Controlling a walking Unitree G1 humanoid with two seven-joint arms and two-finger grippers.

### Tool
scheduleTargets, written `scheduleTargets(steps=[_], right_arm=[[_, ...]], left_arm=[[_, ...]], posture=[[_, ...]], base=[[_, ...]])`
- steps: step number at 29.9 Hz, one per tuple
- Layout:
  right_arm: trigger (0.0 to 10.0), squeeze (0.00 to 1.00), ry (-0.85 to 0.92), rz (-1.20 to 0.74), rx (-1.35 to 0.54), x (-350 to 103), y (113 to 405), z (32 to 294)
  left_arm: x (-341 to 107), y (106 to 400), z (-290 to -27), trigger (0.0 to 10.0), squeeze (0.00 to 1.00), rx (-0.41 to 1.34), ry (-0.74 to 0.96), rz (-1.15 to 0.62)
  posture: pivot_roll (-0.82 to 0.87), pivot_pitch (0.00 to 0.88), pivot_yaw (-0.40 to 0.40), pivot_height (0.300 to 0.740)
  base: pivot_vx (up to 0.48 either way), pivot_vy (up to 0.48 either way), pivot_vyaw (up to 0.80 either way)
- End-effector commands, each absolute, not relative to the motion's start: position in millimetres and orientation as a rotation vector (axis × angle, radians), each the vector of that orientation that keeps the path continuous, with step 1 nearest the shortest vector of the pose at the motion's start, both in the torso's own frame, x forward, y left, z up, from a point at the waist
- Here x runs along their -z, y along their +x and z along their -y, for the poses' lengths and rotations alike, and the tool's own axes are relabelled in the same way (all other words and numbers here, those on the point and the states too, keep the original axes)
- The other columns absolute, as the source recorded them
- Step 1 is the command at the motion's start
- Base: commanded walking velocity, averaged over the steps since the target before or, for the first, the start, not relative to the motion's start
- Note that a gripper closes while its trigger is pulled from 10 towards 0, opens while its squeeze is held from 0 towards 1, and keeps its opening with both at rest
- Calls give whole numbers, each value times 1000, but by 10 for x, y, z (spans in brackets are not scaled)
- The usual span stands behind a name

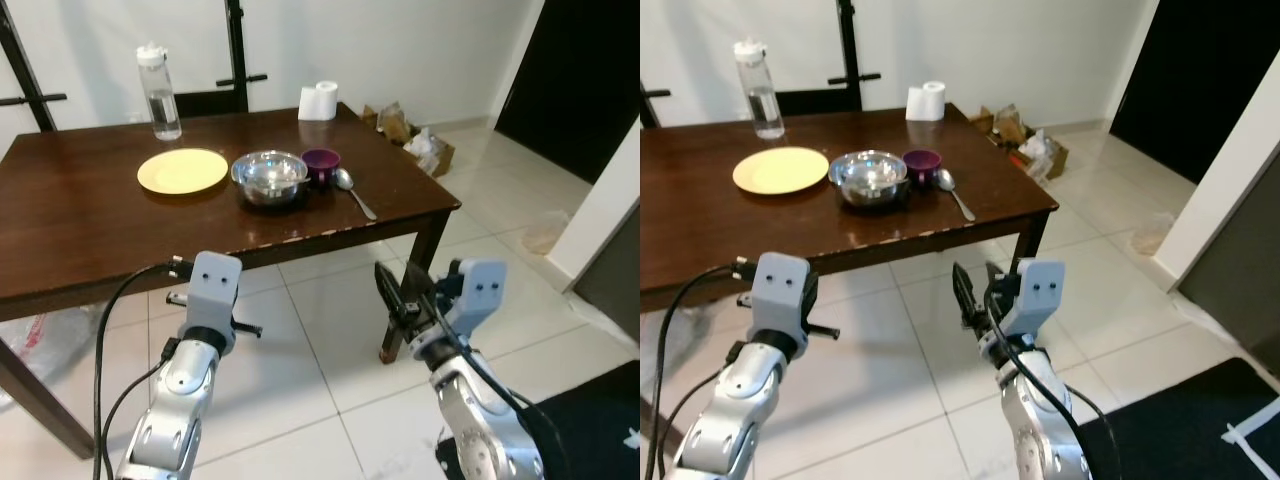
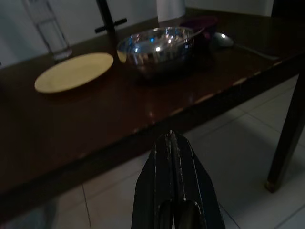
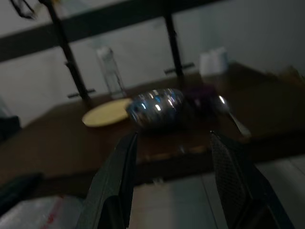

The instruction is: Setting the table

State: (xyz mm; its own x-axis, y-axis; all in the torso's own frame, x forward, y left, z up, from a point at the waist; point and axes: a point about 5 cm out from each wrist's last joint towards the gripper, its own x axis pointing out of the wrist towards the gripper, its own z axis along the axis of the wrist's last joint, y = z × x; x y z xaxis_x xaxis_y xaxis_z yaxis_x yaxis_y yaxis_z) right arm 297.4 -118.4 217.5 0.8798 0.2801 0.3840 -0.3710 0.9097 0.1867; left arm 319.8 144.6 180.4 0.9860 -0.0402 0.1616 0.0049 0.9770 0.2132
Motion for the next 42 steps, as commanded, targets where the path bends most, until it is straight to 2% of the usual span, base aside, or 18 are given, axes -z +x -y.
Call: scheduleTargets(steps=[1,13,34,40,42], right_arm=[[10000,0,275,371,-344,-2223,2959,1198],[10000,0,297,399,-393,-2349,2930,1159],[10000,0,291,333,-440,-2241,2912,1113],[10000,0,292,310,-487,-2206,2889,1067],[10000,0,290,292,-528,-2180,2863,1033]], left_arm=[[-1924,3195,-1414,10000,20,26,230,224],[-2279,3193,-1416,10000,12,27,313,386],[-2274,3178,-1394,10000,0,56,326,390],[-2278,3165,-1369,10000,0,104,342,391],[-2278,3126,-1330,10000,0,229,375,382]], posture=[[16,79,50,740],[19,83,48,740],[21,82,51,740],[22,81,51,740],[23,82,55,740]], base=[[480,0,0],[480,0,0],[480,0,0],[480,0,0],[306,0,0]])
